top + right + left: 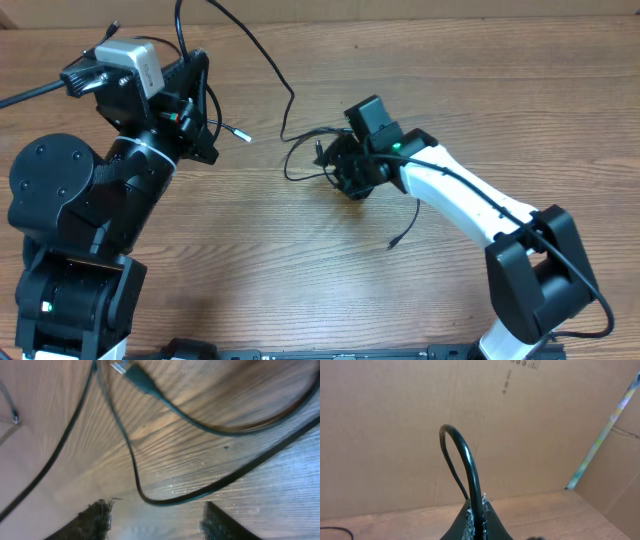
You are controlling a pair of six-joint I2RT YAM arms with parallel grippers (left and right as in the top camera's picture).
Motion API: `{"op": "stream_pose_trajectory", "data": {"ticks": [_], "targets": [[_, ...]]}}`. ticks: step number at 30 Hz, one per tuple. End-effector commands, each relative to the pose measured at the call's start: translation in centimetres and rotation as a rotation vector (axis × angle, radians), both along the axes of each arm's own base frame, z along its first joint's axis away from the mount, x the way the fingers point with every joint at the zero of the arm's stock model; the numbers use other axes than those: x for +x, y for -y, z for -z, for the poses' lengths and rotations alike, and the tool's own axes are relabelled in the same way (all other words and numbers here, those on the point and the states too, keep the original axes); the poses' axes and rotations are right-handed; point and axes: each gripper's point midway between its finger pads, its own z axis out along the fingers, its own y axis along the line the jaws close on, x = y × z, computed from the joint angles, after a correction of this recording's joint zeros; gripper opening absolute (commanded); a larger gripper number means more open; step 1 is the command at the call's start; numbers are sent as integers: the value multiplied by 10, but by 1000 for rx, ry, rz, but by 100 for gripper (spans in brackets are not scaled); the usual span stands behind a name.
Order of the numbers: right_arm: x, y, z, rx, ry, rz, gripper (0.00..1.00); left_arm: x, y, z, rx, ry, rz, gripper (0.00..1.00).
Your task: Untangle cables
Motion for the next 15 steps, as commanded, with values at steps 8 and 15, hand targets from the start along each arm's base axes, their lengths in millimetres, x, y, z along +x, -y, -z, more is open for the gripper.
{"op": "stream_pose_trajectory", "data": {"ticks": [8, 15], "targets": [[1, 71, 52, -346, -78, 222, 4, 8, -44, -17, 52, 78, -255, 4], [4, 162, 56, -583, -129, 340, 4, 1, -87, -50, 121, 158, -454, 4]]}}
